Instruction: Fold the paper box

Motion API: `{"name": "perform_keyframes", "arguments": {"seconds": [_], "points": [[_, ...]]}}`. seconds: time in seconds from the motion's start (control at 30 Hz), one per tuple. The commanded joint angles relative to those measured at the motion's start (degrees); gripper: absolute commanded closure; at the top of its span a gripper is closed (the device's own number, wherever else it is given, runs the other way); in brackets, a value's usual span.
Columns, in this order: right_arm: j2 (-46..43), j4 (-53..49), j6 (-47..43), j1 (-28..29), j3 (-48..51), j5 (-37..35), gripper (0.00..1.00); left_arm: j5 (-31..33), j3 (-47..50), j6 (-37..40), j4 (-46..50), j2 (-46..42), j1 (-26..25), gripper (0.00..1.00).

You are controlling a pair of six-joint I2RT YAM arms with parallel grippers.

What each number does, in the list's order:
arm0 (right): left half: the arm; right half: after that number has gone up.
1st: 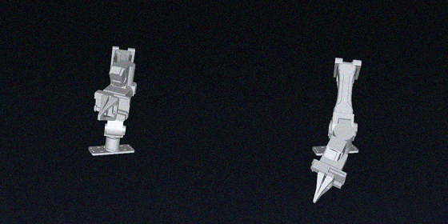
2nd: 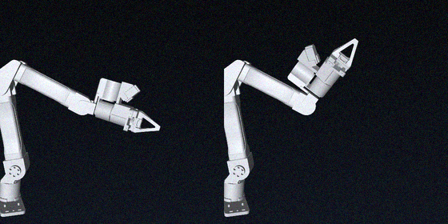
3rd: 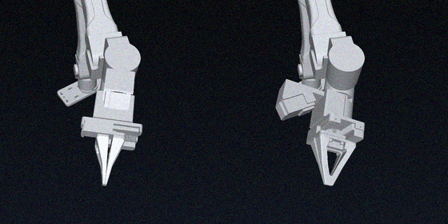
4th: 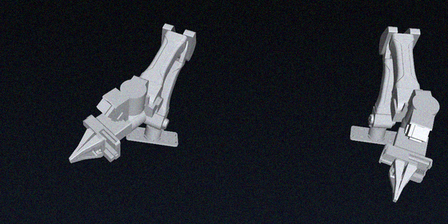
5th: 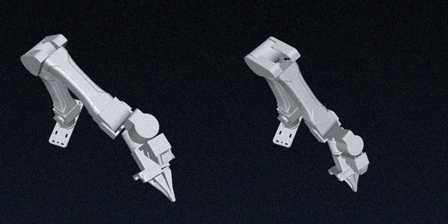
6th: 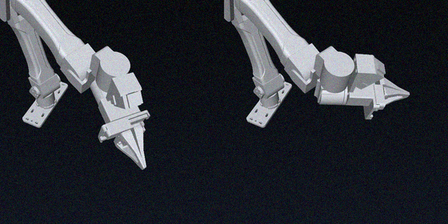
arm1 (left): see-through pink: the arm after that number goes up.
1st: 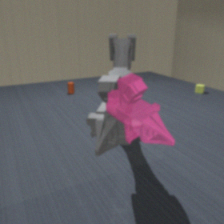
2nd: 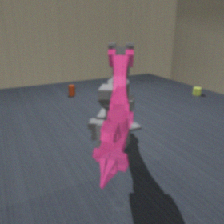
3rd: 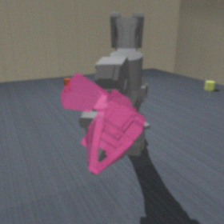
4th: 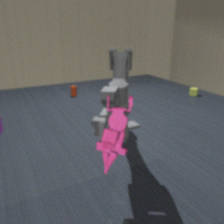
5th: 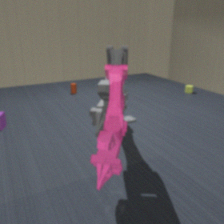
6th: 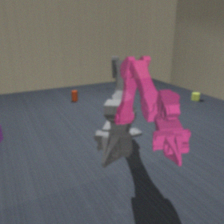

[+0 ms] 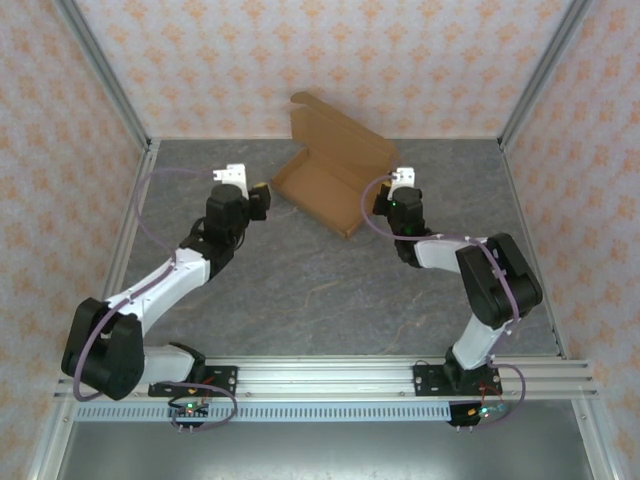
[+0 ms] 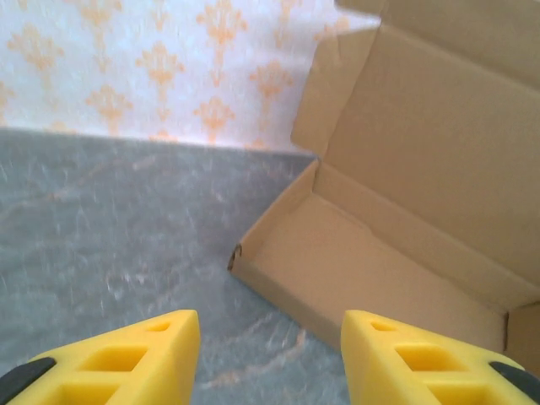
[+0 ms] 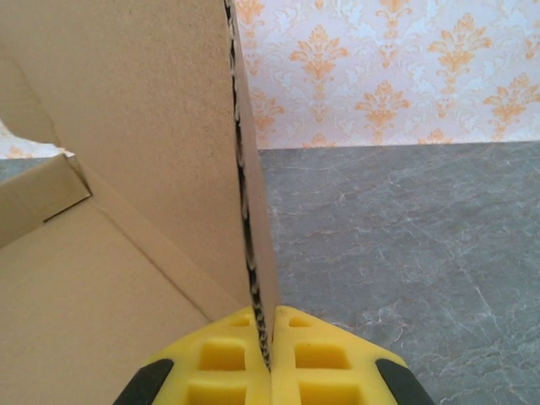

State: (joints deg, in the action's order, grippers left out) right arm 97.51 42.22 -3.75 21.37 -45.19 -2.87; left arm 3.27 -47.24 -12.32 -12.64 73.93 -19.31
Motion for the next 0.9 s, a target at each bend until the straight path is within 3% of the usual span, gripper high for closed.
{"name": "perform_keyframes", "arguments": {"seconds": [0.0, 0.23, 0.4, 0.57, 0.87], "points": [[-4.40, 0.05, -1.88, -1.75, 0.51, 4.65, 1.00, -1.27, -3.94, 2.38, 8.19, 0.15, 0.87, 0.50], [-4.23, -3.94, -2.59, -2.90, -1.29, 8.27, 1.00, -7.14, -13.56, 0.76, 8.12, 15.61, 2.49, 0.43], [-3.65, -5.43, -2.58, -3.68, -2.30, 10.63, 1.00, -13.09, -24.83, 2.44, 7.65, 29.66, 7.15, 0.42], [-3.41, -6.43, -2.58, -4.11, -3.01, 11.65, 1.00, -16.77, -39.40, 5.46, 14.29, 44.03, 8.44, 0.40], [-3.58, -7.68, -2.50, -4.06, -4.49, 12.86, 1.00, -21.46, -58.31, 6.25, 26.59, 59.05, 9.47, 0.40]]}}
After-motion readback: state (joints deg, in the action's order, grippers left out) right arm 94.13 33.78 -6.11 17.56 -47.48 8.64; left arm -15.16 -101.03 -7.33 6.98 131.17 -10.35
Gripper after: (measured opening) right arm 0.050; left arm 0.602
